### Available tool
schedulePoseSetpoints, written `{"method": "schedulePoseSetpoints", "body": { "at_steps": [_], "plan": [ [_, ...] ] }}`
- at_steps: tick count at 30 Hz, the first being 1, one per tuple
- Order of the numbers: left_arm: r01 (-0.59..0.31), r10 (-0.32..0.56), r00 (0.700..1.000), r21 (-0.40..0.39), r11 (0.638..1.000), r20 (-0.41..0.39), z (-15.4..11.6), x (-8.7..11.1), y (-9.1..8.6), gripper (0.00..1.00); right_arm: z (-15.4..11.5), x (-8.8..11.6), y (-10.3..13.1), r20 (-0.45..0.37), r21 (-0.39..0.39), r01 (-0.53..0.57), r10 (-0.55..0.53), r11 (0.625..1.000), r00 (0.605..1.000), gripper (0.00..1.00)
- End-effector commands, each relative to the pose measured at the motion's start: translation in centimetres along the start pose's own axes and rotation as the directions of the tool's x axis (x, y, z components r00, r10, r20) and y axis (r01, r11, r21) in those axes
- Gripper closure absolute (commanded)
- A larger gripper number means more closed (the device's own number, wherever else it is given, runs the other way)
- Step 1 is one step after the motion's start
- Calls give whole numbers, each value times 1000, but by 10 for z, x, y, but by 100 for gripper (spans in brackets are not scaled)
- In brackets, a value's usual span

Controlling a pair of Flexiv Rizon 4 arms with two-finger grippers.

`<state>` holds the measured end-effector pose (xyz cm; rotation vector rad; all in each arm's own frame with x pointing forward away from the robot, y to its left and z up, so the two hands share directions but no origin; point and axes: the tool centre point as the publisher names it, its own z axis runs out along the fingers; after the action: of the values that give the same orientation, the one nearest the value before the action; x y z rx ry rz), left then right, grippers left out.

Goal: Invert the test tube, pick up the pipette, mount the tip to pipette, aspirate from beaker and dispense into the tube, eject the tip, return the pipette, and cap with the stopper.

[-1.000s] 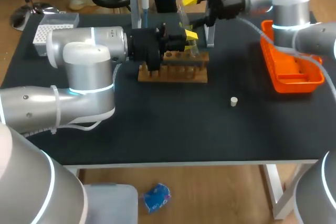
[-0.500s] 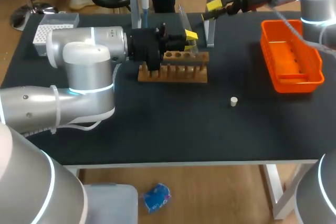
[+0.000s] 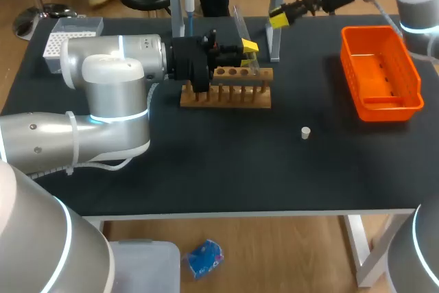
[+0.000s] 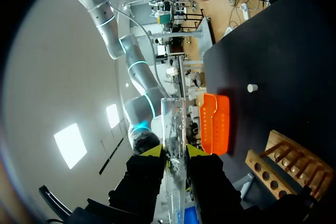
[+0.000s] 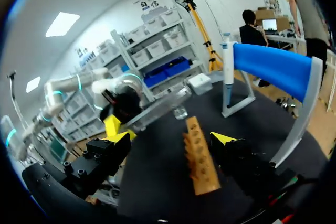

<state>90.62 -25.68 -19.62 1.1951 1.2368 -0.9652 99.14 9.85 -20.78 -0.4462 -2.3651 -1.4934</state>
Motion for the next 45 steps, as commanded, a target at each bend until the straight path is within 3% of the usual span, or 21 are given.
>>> {"method": "schedulePoseSetpoints", "body": {
  "at_steps": [1,9,15,24,35,38,40,43,44,45],
  "plan": [
    [-3,3,1000,4,1000,1,0,0,1,100,-13,-3,-34,140,-54,105,-97,993,985,0],
    [-3,3,1000,4,1000,1,0,0,1,100,-20,-7,-57,150,-58,251,-241,966,959,0],
    [-3,3,1000,4,1000,1,0,0,1,100,-14,-7,-69,148,-14,329,-324,944,935,0],
    [-3,3,1000,4,1000,1,0,0,1,100,-10,-10,-74,175,28,384,-383,923,907,0],
    [-3,3,1000,4,1000,1,0,0,1,100,-10,-10,-74,175,28,384,-383,923,907,0],
    [87,-86,995,7,996,-59,3,1,4,100,-10,-10,-74,175,28,384,-383,923,907,0],
    [195,-194,980,13,981,-50,7,-4,13,100,-10,-10,-74,175,28,384,-383,923,907,0],
    [417,-416,907,12,909,-58,11,-12,29,100,-10,-10,-74,175,28,384,-383,923,907,0],
    [514,-514,857,13,858,-30,11,-13,33,100,-10,-10,-74,175,28,384,-383,923,907,0],
    [629,-629,777,19,777,24,11,-15,37,100,-10,-10,-74,175,28,384,-383,923,907,0]
  ]
}}
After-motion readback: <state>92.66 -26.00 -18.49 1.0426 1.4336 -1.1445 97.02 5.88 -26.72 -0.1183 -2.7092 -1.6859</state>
